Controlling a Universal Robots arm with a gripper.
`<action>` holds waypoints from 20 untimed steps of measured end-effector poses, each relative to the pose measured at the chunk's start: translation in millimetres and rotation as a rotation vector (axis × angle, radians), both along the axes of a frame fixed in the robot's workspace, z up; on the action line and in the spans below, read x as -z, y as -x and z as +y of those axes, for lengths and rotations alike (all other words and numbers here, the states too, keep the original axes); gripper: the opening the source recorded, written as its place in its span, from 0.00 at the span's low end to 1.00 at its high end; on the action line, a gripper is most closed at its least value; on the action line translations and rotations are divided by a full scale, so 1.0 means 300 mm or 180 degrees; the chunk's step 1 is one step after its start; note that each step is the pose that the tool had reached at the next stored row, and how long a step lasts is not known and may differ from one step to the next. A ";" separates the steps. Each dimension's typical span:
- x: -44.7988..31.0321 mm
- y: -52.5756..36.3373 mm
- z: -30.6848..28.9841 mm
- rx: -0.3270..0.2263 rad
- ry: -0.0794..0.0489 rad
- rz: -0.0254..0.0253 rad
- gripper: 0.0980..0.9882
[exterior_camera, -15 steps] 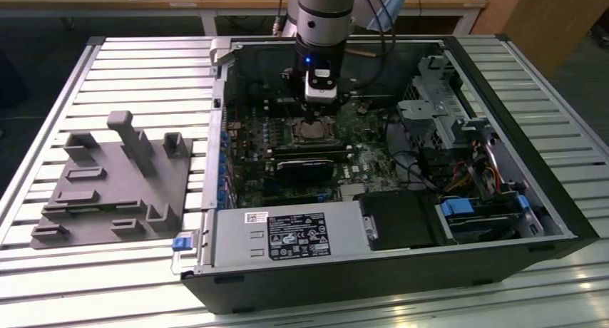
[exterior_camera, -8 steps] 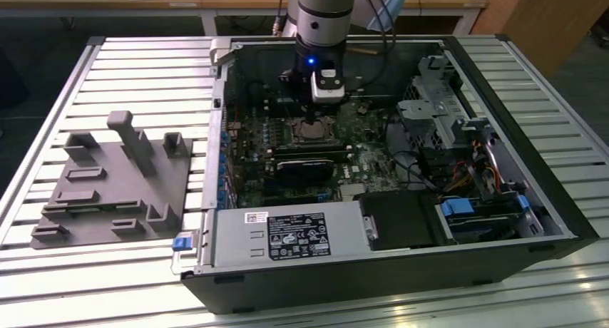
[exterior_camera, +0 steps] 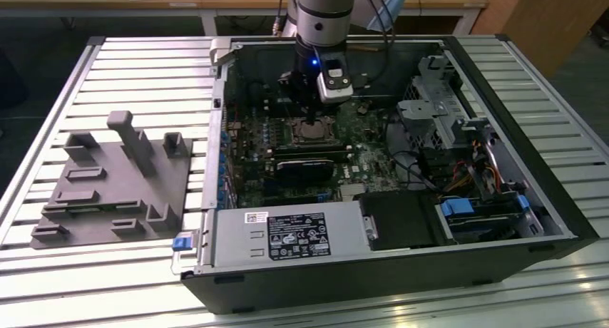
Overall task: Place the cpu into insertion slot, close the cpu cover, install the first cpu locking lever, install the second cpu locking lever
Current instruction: 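Close the cpu cover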
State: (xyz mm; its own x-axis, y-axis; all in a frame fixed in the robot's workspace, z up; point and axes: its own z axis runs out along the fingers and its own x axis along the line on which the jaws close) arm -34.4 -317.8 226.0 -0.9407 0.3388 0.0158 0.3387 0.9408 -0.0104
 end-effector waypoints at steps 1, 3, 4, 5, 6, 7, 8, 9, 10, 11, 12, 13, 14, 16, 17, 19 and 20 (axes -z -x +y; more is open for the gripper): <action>0.000 0.000 0.000 -0.0057 0.0000 0.0000 0.01; 0.001 0.000 0.000 -0.0171 0.0000 0.0000 0.01; 0.001 0.000 0.000 -0.0229 0.0000 0.0000 0.01; 0.001 0.000 0.000 -0.0286 0.0000 0.0000 0.01; 0.002 0.000 0.000 -0.0347 0.0000 0.0000 0.01; 0.002 0.000 0.000 -0.0404 0.0000 0.0000 0.01; 0.002 0.000 0.000 -0.0459 0.0000 0.0000 0.01; 0.002 0.000 0.000 -0.0519 0.0000 0.0000 0.01; 0.002 0.000 0.000 -0.0551 0.0000 0.0000 0.01; 0.002 0.000 0.000 -0.0553 0.0000 0.0000 0.01; 0.003 0.000 0.000 -0.0553 0.0000 0.0000 0.01; 0.003 0.000 0.000 -0.0553 0.0000 -0.0001 0.01; 0.004 0.000 0.000 -0.0553 0.0000 -0.0005 0.01; 0.006 0.000 0.000 -0.0553 0.0002 -0.0027 0.01; 0.007 0.000 0.000 -0.0553 0.0003 -0.0043 0.01; 0.009 0.000 0.000 -0.0555 0.0004 -0.0076 0.01; 0.010 0.000 0.000 -0.0556 0.0004 -0.0089 0.01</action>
